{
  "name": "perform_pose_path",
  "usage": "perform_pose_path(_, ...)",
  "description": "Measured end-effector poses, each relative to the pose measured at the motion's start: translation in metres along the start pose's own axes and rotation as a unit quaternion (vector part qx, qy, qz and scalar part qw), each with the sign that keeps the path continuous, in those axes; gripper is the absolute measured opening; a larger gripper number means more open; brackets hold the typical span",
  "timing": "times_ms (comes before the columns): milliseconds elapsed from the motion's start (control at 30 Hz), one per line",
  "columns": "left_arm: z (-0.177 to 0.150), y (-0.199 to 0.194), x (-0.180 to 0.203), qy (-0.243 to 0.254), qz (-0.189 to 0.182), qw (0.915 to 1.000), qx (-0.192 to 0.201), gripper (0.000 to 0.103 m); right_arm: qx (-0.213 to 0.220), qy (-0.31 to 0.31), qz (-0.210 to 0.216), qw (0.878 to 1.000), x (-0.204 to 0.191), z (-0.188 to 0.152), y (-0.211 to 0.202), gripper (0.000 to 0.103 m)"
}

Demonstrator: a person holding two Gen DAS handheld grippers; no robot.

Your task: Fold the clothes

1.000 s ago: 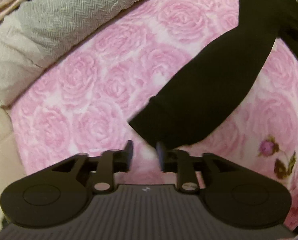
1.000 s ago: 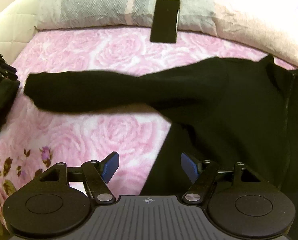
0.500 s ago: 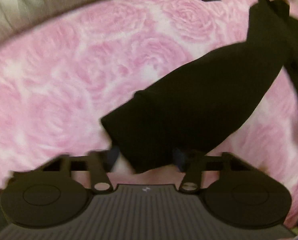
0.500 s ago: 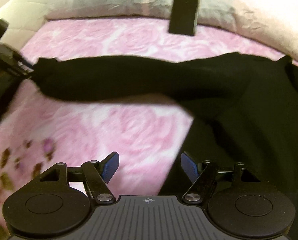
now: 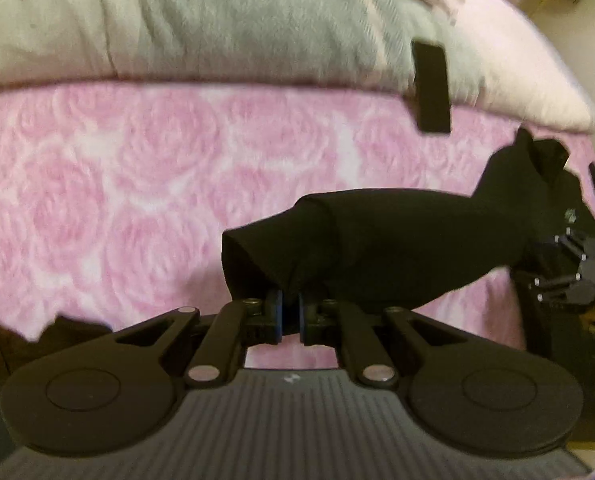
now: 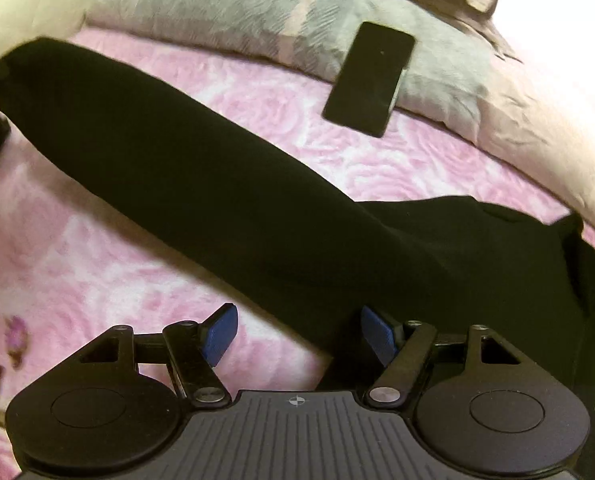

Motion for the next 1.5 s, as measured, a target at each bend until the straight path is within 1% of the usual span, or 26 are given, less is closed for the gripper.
perform_pose_path(133, -0.032, 0.039, -0.001, -0.001, 0.000, 0.9967, -0.082, 0.005, -0.064, 0.001, 0.022, 0.998, -0.003, -0.017, 0.030, 0.072)
perform_pose_path(200, -0.052, 0.053, 0.002, 0.015, 0.008, 0.9939, -0.109, 0.005, -0.078, 0.002, 0.030, 0.997, -0.004, -0.027, 0.028, 0.072)
perform_pose_path(233, -0.059, 0.057, 0.003, 0.020, 0.008, 0.9932, -0.114, 0.005, -0.077, 0.003, 0.032, 0.997, -0.004, -0.030, 0.022, 0.072)
perform_pose_path(333, -0.074, 0.065, 0.006, 0.014, 0.001, 0.9929, -0.118, 0.005, -0.050, 0.009, 0.039, 0.998, -0.004, -0.027, -0.003, 0.072)
perform_pose_path(467, -0.084, 0.069, 0.007, 0.031, 0.016, 0.9940, -0.104, 0.005, 0.028, 0.008, 0.049, 0.998, -0.001, 0.008, -0.035, 0.072)
perform_pose_path(567, -0.092, 0.069, 0.013, 0.065, 0.030, 0.9940, -0.082, 0.005, 0.042, -0.040, 0.061, 0.996, -0.006, 0.048, -0.027, 0.071)
perform_pose_path(633, -0.102, 0.071, 0.017, 0.077, 0.026, 0.9933, -0.082, 0.005, 0.039, -0.084, 0.070, 0.993, -0.018, 0.072, -0.011, 0.071)
perform_pose_path(700, -0.113, 0.074, 0.019, 0.075, 0.018, 0.9934, -0.085, 0.005, 0.033, -0.131, 0.088, 0.987, -0.034, 0.089, 0.008, 0.071)
perform_pose_path(767, -0.119, 0.076, 0.020, 0.069, 0.011, 0.9942, -0.082, 0.005, 0.024, -0.181, 0.103, 0.978, -0.052, 0.101, 0.026, 0.071)
perform_pose_path(867, -0.122, 0.078, 0.020, 0.063, 0.007, 0.9953, -0.073, 0.005, -0.006, -0.270, 0.117, 0.956, -0.085, 0.104, 0.053, 0.071)
perform_pose_path(900, -0.122, 0.078, 0.020, 0.063, 0.007, 0.9955, -0.070, 0.005, -0.018, -0.302, 0.114, 0.946, -0.095, 0.099, 0.061, 0.064)
perform_pose_path(933, -0.121, 0.078, 0.020, 0.065, 0.008, 0.9956, -0.067, 0.005, -0.022, -0.326, 0.110, 0.939, -0.102, 0.095, 0.065, 0.051)
perform_pose_path(967, -0.121, 0.077, 0.020, 0.065, 0.008, 0.9958, -0.063, 0.005, -0.025, -0.344, 0.106, 0.933, -0.107, 0.092, 0.069, 0.043)
perform_pose_path(1000, -0.119, 0.073, 0.019, 0.063, 0.008, 0.9965, -0.055, 0.005, -0.026, -0.354, 0.105, 0.929, -0.110, 0.090, 0.070, 0.027)
perform_pose_path(1033, -0.116, 0.069, 0.017, 0.060, 0.008, 0.9971, -0.045, 0.005, -0.029, -0.360, 0.106, 0.926, -0.113, 0.088, 0.068, 0.007)
perform_pose_path(1067, -0.113, 0.064, 0.016, 0.057, 0.007, 0.9977, -0.035, 0.005, -0.023, -0.367, 0.100, 0.924, -0.115, 0.090, 0.064, 0.003)
perform_pose_path(1100, -0.110, 0.059, 0.014, 0.054, 0.007, 0.9982, -0.025, 0.005, -0.013, -0.375, 0.088, 0.923, -0.114, 0.093, 0.058, 0.002)
perform_pose_path(1133, -0.104, 0.053, 0.010, 0.046, 0.005, 0.9989, -0.010, 0.005, 0.003, -0.365, 0.083, 0.927, -0.111, 0.103, 0.052, 0.002)
perform_pose_path(1167, -0.098, 0.047, 0.004, 0.033, 0.004, 0.9994, 0.004, 0.005, 0.021, -0.342, 0.081, 0.936, -0.104, 0.117, 0.045, 0.002)
perform_pose_path(1233, -0.082, 0.041, -0.011, -0.002, -0.006, 0.9996, 0.027, 0.006, 0.065, -0.299, 0.063, 0.950, -0.090, 0.151, 0.036, 0.003)
perform_pose_path(1267, -0.075, 0.042, -0.019, -0.019, -0.011, 0.9993, 0.031, 0.006, 0.083, -0.283, 0.056, 0.954, -0.085, 0.166, 0.035, 0.004)
perform_pose_path(1300, -0.068, 0.045, -0.028, -0.038, -0.011, 0.9987, 0.032, 0.006, 0.092, -0.268, 0.052, 0.958, -0.082, 0.176, 0.039, 0.012)
perform_pose_path(1333, -0.062, 0.049, -0.035, -0.054, -0.009, 0.9980, 0.031, 0.006, 0.098, -0.253, 0.048, 0.961, -0.079, 0.185, 0.043, 0.044)
perform_pose_path(1367, -0.056, 0.053, -0.041, -0.065, -0.006, 0.9975, 0.029, 0.006, 0.108, -0.239, 0.044, 0.964, -0.076, 0.190, 0.045, 0.064)
perform_pose_path(1400, -0.053, 0.054, -0.046, -0.070, -0.001, 0.9972, 0.028, 0.006, 0.120, -0.227, 0.039, 0.966, -0.074, 0.193, 0.046, 0.076)
perform_pose_path(1500, -0.049, 0.051, -0.042, -0.057, 0.010, 0.9976, 0.039, 0.007, 0.149, -0.195, 0.046, 0.968, -0.070, 0.183, 0.033, 0.076)
Point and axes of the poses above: each gripper's, at about its wrist camera, not at the fingertips, and y roughly the way its jaws point, x to its right, z to its top, the point moved 7 cm from there along y, roughly the way its jaws point, and after that the axes turned 13 degrees about -x, right-handed, at the moved point
